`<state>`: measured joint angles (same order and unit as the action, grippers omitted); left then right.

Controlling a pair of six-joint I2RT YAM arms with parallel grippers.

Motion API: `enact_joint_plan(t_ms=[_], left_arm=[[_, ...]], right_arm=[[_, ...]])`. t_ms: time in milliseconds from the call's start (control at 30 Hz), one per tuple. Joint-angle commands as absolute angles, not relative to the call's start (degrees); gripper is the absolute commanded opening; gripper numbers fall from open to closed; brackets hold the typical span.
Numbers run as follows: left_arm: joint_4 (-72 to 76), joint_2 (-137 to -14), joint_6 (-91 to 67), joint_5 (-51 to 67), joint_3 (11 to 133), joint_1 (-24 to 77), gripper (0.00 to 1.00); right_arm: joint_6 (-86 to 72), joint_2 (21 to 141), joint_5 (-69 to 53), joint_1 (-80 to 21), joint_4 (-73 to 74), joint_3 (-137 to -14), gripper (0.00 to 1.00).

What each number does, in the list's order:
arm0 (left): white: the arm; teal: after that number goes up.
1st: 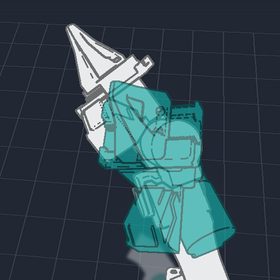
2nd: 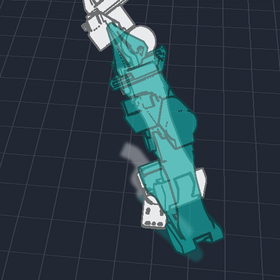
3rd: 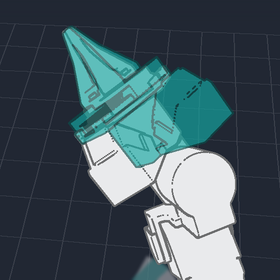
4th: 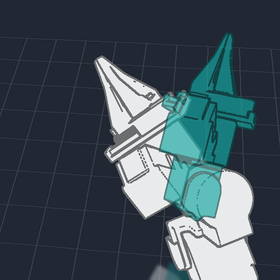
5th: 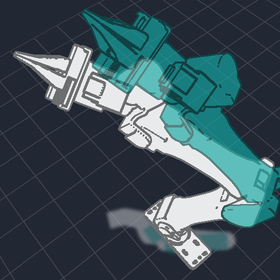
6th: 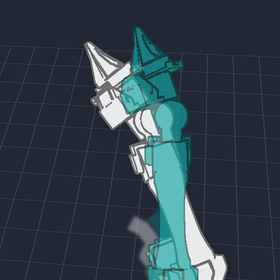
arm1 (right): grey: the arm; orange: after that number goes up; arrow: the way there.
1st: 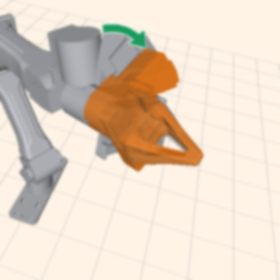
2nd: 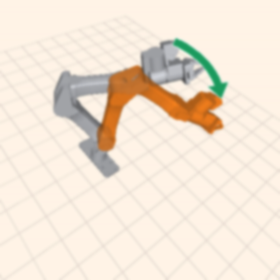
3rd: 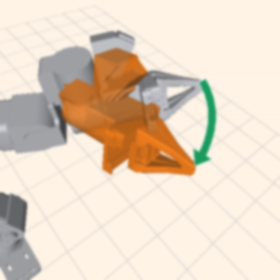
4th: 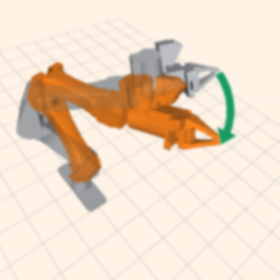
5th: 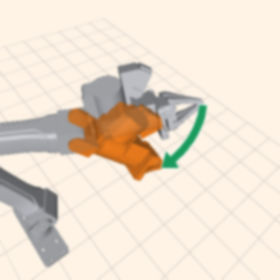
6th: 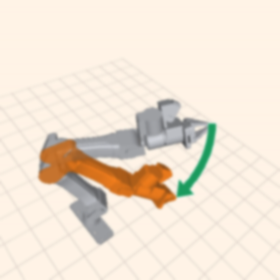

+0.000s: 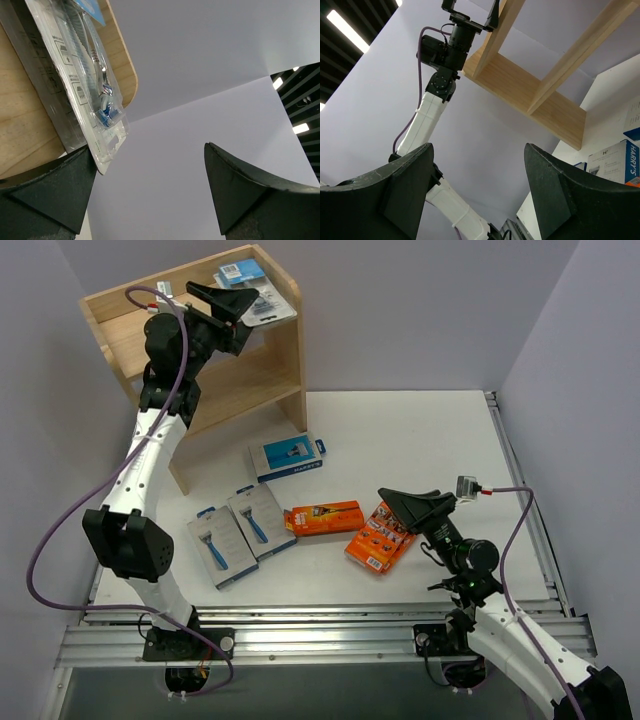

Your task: Place and organize the shaving razors onto the shelf

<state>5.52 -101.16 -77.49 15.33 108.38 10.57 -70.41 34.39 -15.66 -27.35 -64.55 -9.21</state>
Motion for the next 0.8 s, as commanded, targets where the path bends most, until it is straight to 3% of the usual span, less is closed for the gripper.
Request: enact_joint_plan(t_ms=[0, 767], left_arm=[[-7.37, -104.06, -73.05, 16.34, 111.53, 8.0, 0.94], [-27.06, -108.37, -56.18, 15.04, 125.67, 6.94, 0.94]], right_arm=[[-70.58, 33.66, -15.12, -26.9, -69.7, -9.23, 0.68], [-69.52, 35.51, -15.21, -26.98, -71.1, -6.86, 0.69]])
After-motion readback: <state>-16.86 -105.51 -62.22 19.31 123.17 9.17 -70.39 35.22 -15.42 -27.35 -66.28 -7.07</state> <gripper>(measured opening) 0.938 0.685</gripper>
